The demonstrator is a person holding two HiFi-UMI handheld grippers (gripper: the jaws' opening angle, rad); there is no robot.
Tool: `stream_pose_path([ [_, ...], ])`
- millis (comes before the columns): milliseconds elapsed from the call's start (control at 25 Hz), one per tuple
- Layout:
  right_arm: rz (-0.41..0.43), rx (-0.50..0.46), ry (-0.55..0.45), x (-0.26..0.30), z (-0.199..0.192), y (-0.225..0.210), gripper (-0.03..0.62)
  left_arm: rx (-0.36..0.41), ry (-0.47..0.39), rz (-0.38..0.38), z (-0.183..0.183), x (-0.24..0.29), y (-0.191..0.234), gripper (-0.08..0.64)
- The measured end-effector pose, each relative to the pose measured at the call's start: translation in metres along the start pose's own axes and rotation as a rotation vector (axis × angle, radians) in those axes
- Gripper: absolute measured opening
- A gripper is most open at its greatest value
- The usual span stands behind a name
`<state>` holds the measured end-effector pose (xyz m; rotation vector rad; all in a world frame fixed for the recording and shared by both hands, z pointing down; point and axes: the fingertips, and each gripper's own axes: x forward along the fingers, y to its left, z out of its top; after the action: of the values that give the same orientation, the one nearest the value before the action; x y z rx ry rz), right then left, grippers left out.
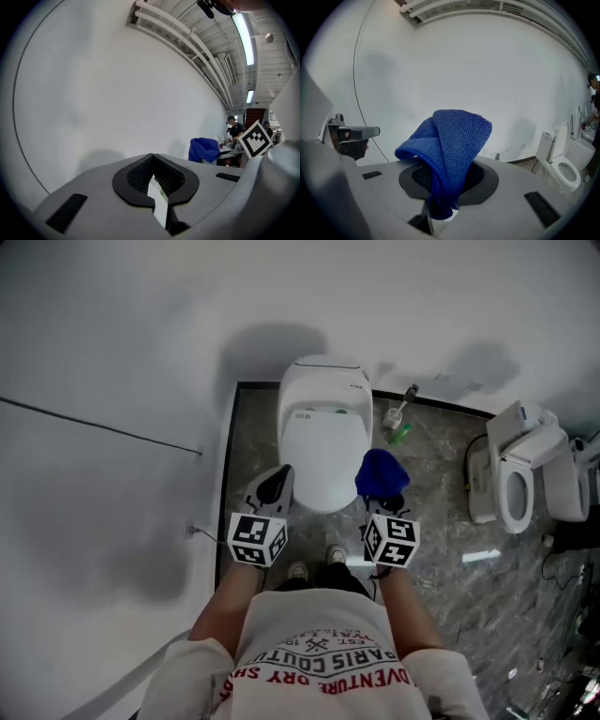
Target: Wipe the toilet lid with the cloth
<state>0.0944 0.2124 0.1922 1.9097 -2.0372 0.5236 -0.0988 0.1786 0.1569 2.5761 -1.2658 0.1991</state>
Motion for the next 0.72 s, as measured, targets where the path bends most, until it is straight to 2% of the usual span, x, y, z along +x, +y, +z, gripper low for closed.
stream_pose_path([
  [160, 0.0, -0.04, -0.089, -0.022, 0.051, 0.012, 0.087, 0.038, -0.076, 0.0, 0.052, -0.017, -0.001, 0.006],
  [320, 0.014, -0.087, -0.139, -0.046, 0.079, 0.017, 0.087, 0.063, -0.119, -0.001, 0.09, -0.03, -0.009, 0.006],
  [520, 0.018, -0.042, -0.163, -0.07, 0.087, 0.011, 0.087, 0.035, -0.108, 0.02, 0.106, -0.044, -0.01, 0.006],
  [720, 0.032, -0.062, -0.184, -0.068, 0.093, 0.006, 0.087, 0.076, -0.122, 0.01, 0.112, -0.039, -0.015, 0.006],
])
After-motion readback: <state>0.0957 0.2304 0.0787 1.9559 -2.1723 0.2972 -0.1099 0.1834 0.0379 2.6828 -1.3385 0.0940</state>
